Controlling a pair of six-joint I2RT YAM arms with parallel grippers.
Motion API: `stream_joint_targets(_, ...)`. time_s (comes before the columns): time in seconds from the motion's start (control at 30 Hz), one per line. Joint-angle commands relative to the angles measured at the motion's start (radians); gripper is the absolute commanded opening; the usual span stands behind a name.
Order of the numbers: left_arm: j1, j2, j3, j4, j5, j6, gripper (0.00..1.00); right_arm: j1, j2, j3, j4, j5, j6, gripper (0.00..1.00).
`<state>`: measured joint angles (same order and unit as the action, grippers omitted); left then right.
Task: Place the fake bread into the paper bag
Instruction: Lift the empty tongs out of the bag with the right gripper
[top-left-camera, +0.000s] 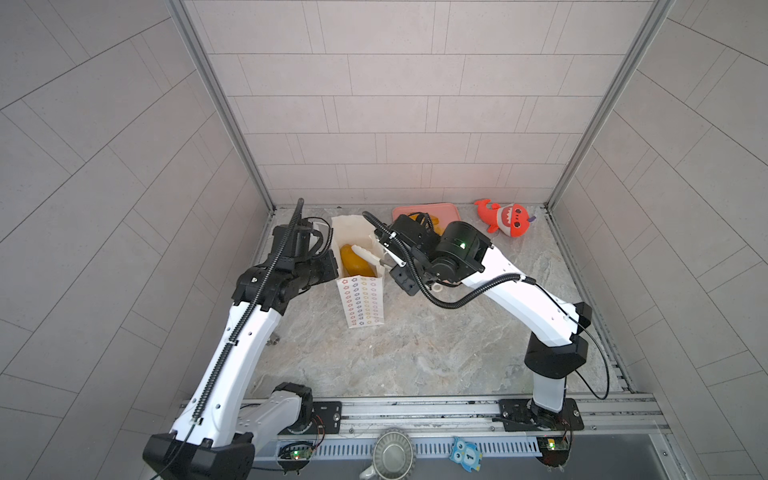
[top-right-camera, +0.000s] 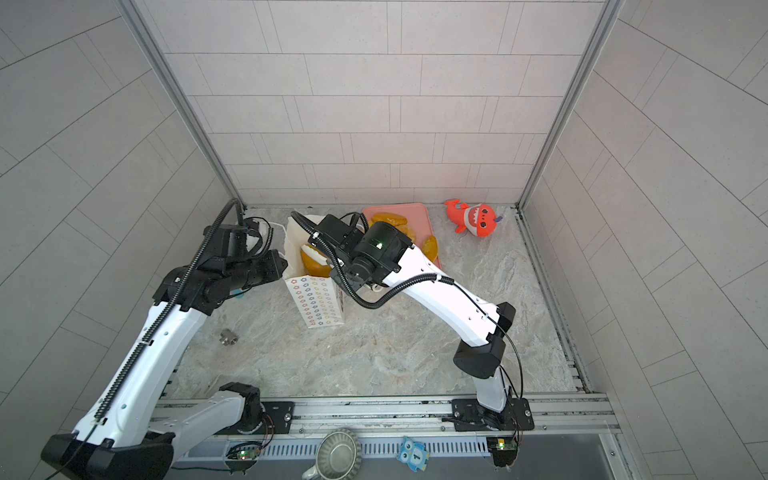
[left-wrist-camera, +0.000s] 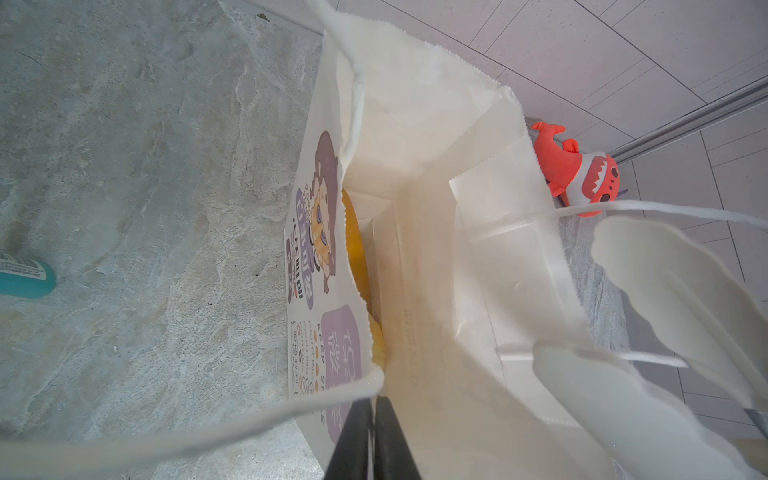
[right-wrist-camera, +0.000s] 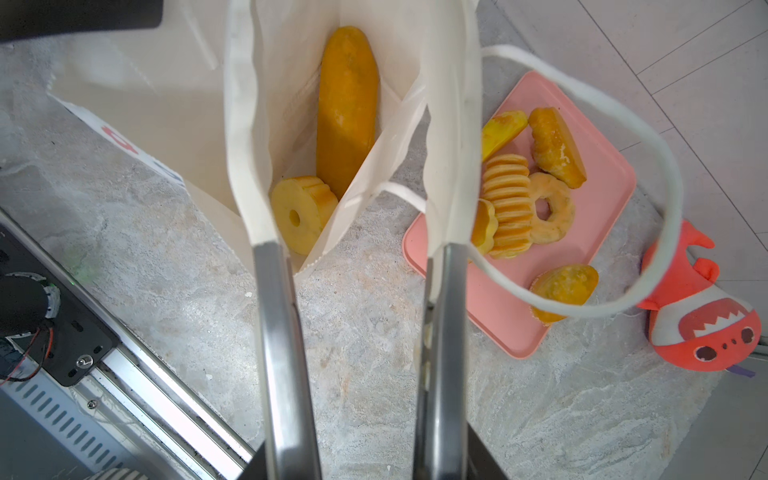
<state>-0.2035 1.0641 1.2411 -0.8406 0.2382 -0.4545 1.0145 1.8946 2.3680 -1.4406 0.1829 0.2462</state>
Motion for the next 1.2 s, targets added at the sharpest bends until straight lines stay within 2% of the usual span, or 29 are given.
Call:
stream_joint_targets(0.0,-0.002,-0.019,-0.008,0.004,-0.016,0.0,0.13,0.004,-0.065,0.03,0.009,0.054,0.001,0.47)
stream_joint_targets(0.43,-0.003,-0.018,0.003,0.0,-0.016,0.0,0.14,-0.019,-0.175,0.021,0.09,0.145,0.001,0.47)
stream_joint_targets(0.67,-0.003,-0.014,0.007,-0.001,-0.016,0.0,0.14,-0.063,-0.249,-0.041,0.137,0.175,0.005,0.47)
stream_joint_targets(0.8,-0.002,-0.012,0.007,0.0,-0.012,0.0,0.14,-0.119,-0.29,-0.083,0.146,0.156,0.014,0.48)
stream_joint_targets(1.03,-0.002,-0.013,0.012,-0.002,-0.014,0.001,0.26,-0.252,-0.383,-0.259,0.194,0.091,0.031,0.48)
stream_joint_targets(1.17,-0.003,-0.013,0.014,-0.002,-0.013,0.002,0.32,-0.35,-0.448,-0.415,0.253,-0.013,0.051,0.48)
